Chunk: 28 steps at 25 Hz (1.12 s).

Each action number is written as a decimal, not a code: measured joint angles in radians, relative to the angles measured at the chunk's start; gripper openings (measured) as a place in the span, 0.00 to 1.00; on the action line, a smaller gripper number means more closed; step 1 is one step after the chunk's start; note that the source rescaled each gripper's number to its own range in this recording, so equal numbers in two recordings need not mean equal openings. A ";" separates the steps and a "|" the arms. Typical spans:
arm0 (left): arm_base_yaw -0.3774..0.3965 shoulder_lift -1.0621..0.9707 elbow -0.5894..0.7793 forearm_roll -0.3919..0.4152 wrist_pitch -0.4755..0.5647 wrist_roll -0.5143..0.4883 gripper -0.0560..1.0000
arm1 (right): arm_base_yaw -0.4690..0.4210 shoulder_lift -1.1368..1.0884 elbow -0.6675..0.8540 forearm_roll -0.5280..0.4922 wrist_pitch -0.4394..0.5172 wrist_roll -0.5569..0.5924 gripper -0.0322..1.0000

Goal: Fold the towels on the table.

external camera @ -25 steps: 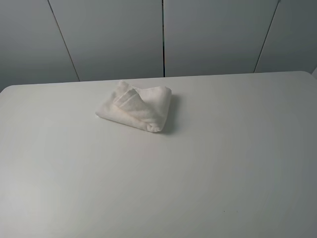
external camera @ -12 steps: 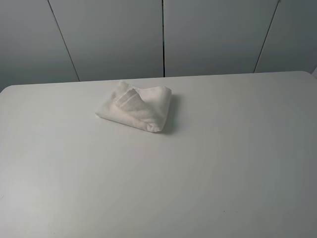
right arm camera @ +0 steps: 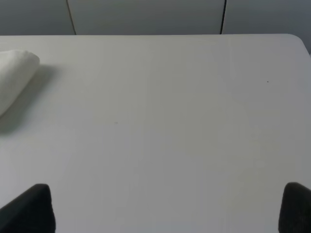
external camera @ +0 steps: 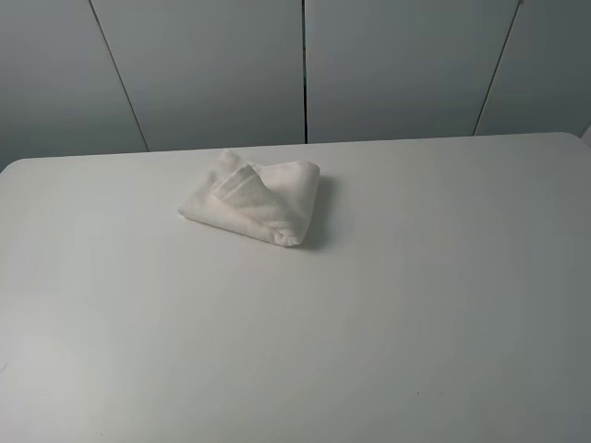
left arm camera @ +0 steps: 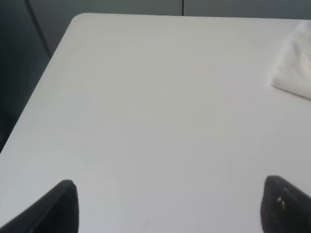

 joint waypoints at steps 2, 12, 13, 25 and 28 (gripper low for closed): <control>0.000 0.000 0.000 0.000 0.000 0.000 0.97 | 0.000 0.000 0.000 0.000 0.000 0.000 1.00; 0.000 0.000 0.000 0.000 0.000 0.000 0.97 | 0.000 0.000 0.000 0.000 0.000 0.000 1.00; 0.000 0.000 0.000 0.000 0.000 0.000 0.97 | 0.000 0.000 0.000 0.000 0.000 0.000 1.00; 0.000 0.000 0.000 0.000 0.000 0.000 0.97 | 0.000 0.000 0.000 0.000 0.000 0.000 1.00; 0.000 0.000 0.000 0.000 0.000 0.000 0.97 | 0.000 0.000 0.000 0.000 0.000 0.000 1.00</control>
